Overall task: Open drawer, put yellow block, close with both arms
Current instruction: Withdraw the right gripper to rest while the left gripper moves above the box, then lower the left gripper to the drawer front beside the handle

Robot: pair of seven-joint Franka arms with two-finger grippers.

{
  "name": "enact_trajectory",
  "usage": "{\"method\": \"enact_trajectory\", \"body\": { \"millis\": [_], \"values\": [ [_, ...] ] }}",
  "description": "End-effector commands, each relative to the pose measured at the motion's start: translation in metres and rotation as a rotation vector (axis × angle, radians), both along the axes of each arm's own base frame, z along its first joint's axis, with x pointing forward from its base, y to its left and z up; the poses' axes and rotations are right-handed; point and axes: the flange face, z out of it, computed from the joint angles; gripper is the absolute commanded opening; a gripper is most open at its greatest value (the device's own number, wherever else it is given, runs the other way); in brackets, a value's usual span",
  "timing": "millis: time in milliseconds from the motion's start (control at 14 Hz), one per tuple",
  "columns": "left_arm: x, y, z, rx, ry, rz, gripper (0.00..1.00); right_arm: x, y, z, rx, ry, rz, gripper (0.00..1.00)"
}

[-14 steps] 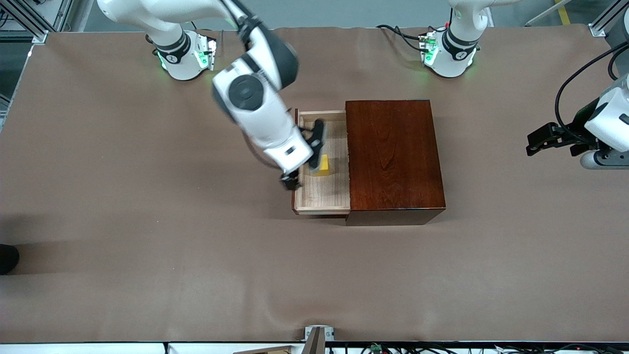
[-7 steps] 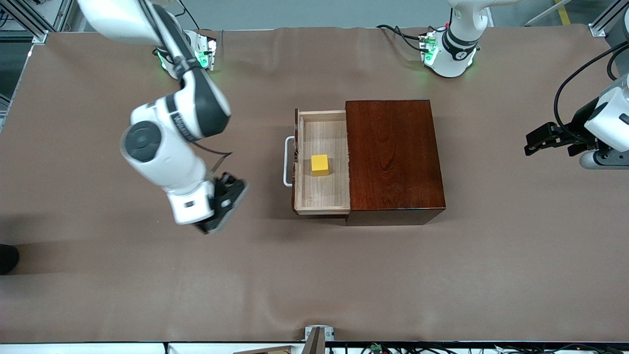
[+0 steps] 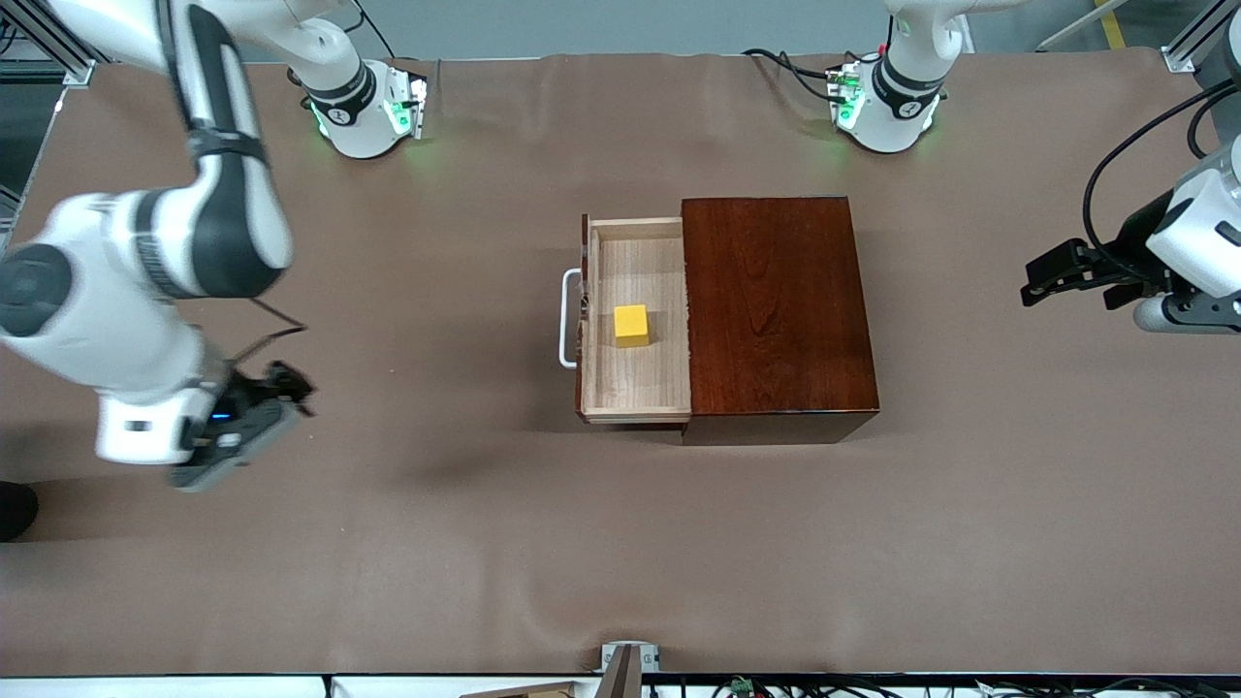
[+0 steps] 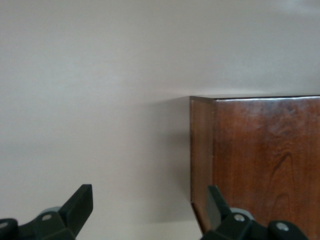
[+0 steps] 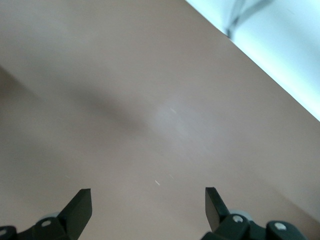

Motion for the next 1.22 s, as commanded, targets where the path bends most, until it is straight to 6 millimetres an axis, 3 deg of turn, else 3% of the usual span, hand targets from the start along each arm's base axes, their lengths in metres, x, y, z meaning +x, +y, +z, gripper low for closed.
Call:
{"method": "enact_trajectory", "body": {
  "millis": [0, 143, 287, 716, 1003, 1146],
  "values": [
    [0.004, -0.027, -0.001, -0.028, -0.021, -0.052, 1.00, -0.010, -0.052, 0.018, -0.006, -0.005, -0.101, 1.00],
    [0.000, -0.060, 0.004, -0.037, -0.032, -0.112, 1.00, -0.020, -0.065, 0.030, 0.012, 0.029, -0.134, 1.00],
    [-0.011, -0.108, 0.010, -0.042, -0.042, -0.196, 1.00, -0.034, -0.068, 0.046, 0.047, 0.067, -0.251, 1.00],
    [-0.051, -0.234, 0.009, -0.073, -0.080, -0.418, 1.00, -0.072, -0.055, 0.086, 0.161, 0.146, -0.454, 1.00],
    [-0.071, -0.343, -0.013, -0.135, -0.108, -0.621, 1.00, -0.095, -0.031, 0.110, 0.142, 0.174, -0.542, 1.00],
    [-0.079, -0.397, -0.034, -0.172, -0.138, -0.839, 1.00, -0.109, -0.023, 0.121, 0.111, 0.167, -0.561, 1.00]
  ]
}}
